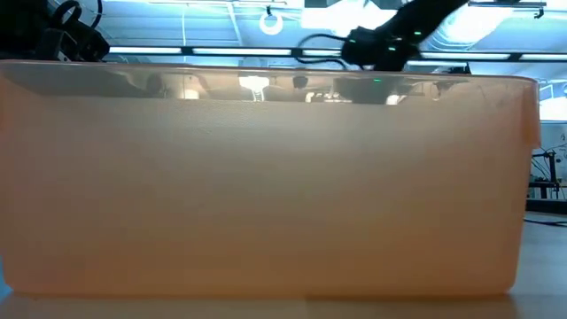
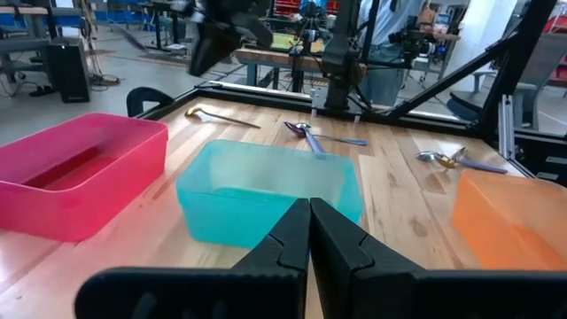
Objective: Sort silverware by color (type)
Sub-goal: Put the blue spoon into the red bin
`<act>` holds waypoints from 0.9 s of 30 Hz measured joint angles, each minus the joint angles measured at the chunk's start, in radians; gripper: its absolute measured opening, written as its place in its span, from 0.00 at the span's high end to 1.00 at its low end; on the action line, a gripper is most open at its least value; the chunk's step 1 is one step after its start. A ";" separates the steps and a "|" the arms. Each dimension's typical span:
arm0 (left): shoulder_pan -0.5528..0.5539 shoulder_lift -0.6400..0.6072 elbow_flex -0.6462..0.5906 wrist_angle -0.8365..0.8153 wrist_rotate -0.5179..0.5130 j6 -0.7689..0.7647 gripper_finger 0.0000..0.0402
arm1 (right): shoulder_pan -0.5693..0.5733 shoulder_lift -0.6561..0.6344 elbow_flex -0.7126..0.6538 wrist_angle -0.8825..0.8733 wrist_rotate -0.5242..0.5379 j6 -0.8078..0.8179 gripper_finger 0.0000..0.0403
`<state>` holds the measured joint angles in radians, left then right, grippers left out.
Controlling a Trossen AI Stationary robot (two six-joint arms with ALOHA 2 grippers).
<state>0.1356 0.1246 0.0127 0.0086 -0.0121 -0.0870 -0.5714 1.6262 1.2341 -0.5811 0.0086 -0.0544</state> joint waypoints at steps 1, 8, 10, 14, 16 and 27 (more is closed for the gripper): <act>0.000 0.000 0.000 0.000 0.000 0.006 1.00 | 0.010 0.035 0.040 0.000 0.000 -0.012 0.99; 0.000 0.000 0.000 0.000 0.000 0.021 1.00 | 0.015 0.305 0.324 0.005 -0.031 -0.086 0.99; 0.000 0.000 0.000 0.000 0.000 0.021 1.00 | 0.007 0.380 0.403 -0.023 -0.046 -0.100 0.99; 0.000 0.000 0.000 0.000 0.000 0.021 1.00 | -0.006 0.498 0.538 -0.095 -0.047 -0.115 0.99; 0.000 0.000 0.000 0.000 0.000 0.020 1.00 | -0.011 0.540 0.582 -0.123 -0.048 -0.126 0.99; 0.000 0.000 0.000 -0.001 0.000 0.012 1.00 | -0.023 0.620 0.633 -0.188 -0.053 -0.146 0.99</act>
<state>0.1356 0.1246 0.0128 0.0080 -0.0120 -0.0746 -0.5946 2.2459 1.8667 -0.7690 -0.0444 -0.2005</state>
